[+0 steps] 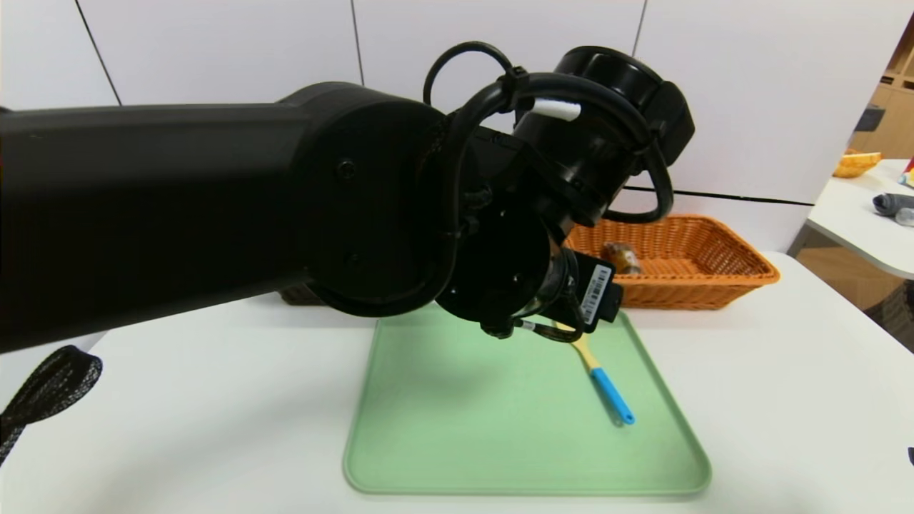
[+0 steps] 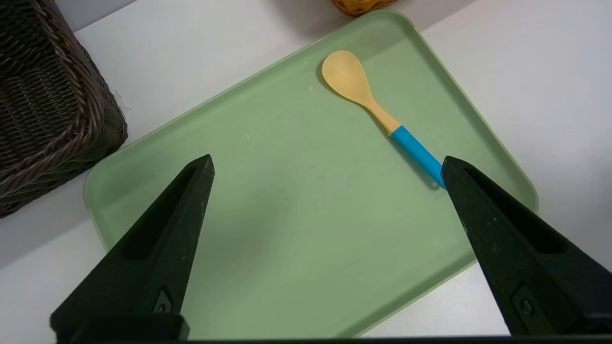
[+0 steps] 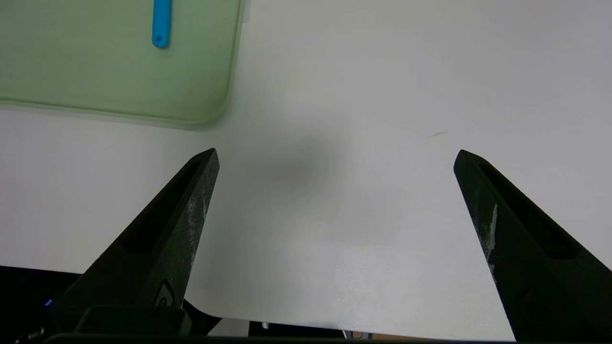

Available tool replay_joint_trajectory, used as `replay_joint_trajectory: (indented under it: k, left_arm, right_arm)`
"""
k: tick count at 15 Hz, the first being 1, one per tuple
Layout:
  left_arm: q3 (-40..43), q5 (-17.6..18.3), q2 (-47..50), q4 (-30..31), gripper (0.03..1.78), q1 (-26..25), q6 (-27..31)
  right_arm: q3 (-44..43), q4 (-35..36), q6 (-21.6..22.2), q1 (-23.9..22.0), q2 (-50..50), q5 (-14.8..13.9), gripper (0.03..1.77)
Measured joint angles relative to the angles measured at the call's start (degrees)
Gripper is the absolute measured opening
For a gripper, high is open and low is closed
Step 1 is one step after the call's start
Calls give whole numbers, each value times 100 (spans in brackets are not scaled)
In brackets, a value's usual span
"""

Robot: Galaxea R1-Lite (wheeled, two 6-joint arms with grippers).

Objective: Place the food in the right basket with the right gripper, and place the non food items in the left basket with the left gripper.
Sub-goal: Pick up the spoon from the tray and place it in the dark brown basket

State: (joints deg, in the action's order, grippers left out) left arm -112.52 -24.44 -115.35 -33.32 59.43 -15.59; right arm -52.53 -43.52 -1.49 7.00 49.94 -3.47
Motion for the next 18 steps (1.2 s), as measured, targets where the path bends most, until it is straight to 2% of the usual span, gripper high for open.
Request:
replay_joint_trajectory:
  k: [8, 13, 18]
  left_arm:
    - [0, -24, -202, 52, 169, 313, -183]
    - [-27, -733, -750, 206, 169, 311, -518]
    - [-52, -780, -1348, 640, 169, 316, -544]
  right_arm:
    - [49, -7, 0, -78, -59, -10, 170]
    - [204, 4, 17, -113, -96, -5, 170]
    - [389, 13, 22, -162, -146, 1, 170]
